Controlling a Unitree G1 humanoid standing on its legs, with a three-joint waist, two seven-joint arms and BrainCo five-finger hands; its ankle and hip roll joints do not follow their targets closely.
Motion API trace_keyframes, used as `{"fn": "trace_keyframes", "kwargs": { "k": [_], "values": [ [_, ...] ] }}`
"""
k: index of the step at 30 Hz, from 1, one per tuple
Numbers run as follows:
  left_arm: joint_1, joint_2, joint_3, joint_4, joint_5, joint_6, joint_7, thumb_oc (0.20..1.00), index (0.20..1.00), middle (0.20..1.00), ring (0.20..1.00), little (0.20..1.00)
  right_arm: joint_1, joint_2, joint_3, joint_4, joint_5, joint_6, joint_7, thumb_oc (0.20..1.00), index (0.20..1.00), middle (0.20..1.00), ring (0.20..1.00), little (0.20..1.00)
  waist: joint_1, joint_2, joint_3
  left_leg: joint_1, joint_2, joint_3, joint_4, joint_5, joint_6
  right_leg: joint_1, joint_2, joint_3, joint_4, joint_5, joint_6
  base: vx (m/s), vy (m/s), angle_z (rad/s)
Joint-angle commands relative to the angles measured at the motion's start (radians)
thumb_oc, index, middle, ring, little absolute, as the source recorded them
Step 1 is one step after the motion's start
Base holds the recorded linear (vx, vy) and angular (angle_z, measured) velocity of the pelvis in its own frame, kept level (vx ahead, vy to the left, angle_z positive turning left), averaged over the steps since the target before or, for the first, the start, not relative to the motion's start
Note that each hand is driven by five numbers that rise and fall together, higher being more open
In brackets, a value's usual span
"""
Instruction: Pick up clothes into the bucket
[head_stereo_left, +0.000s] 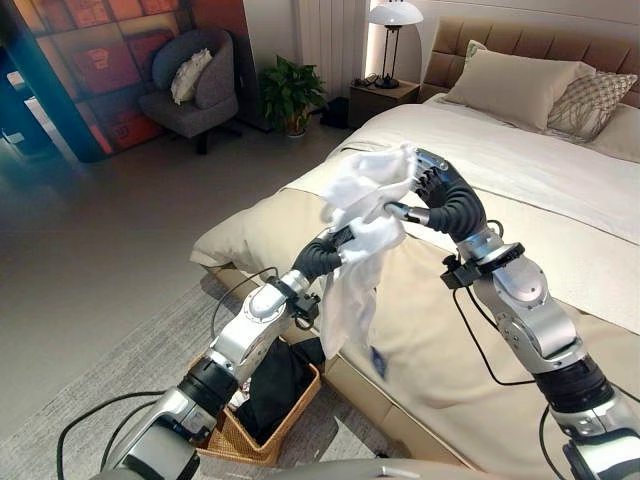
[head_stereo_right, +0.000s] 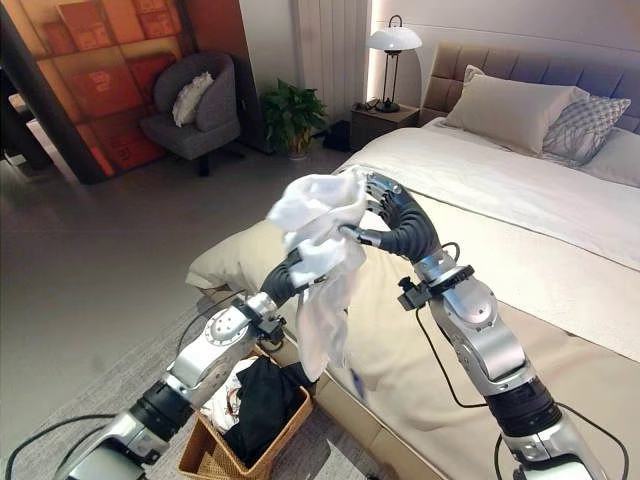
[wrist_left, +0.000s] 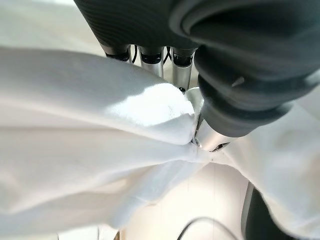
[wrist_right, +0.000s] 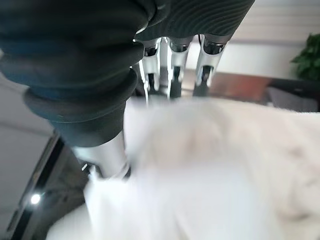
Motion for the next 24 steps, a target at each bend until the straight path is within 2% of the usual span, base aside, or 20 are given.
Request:
{"fn": "trace_keyframes", "kwargs": {
  "k": [1,9,13,19,24],
  "values": [
    [-0.033,0.02,0.076,0.018,-0.083,-0.045,0.02,0.2,0.2,0.2,0.2,0.2,0.025,0.051,-0.102,-0.054,0.043,-0.046,-0.021,1.0,1.0,1.0,1.0,1.0,0.025,-0.06,-0.03,-0.038,-0.016,-0.013,0.081,-0.073,0.0,0.002,-0.069,-0.05,0.088,-0.059,0.053,0.0,0.0,0.0],
    [0.113,0.078,0.299,-0.058,-0.139,-0.065,0.038,0.2,0.2,0.2,0.2,0.2,0.197,0.113,-0.204,-0.001,0.029,-0.034,-0.024,1.0,1.0,1.0,1.0,1.0,0.025,-0.057,-0.026,-0.038,-0.017,-0.012,0.082,-0.076,0.002,-0.002,-0.071,-0.048,0.09,-0.062,0.051,0.0,0.0,0.0],
    [0.177,0.107,0.414,-0.087,-0.121,-0.083,0.047,0.2,0.2,0.2,0.2,0.2,0.274,0.144,-0.247,0.068,0.005,-0.025,-0.027,1.0,1.0,1.0,1.0,1.0,0.025,-0.056,-0.021,-0.04,-0.019,-0.01,0.085,-0.078,0.003,-0.006,-0.071,-0.045,0.095,-0.063,0.05,0.0,0.0,0.0],
    [0.243,0.178,0.576,-0.086,0.057,-0.121,0.098,0.2,0.2,0.2,0.2,0.2,0.408,0.191,-0.304,0.256,-0.051,-0.006,-0.042,1.0,1.0,1.0,1.0,1.0,0.028,-0.059,-0.003,-0.055,-0.023,-0.014,0.103,-0.085,0.002,-0.019,-0.071,-0.041,0.106,-0.067,0.049,0.0,0.002,-0.01],
    [0.277,0.193,0.672,-0.037,0.208,-0.142,0.162,0.2,0.2,0.2,0.2,0.2,0.523,0.248,-0.29,0.484,-0.126,0.013,-0.03,1.0,1.0,1.0,1.0,1.0,0.023,-0.068,0.028,-0.083,-0.027,-0.021,0.132,-0.093,0.001,-0.036,-0.073,-0.044,0.126,-0.078,0.046,-0.02,0.008,0.0]
  ]
}}
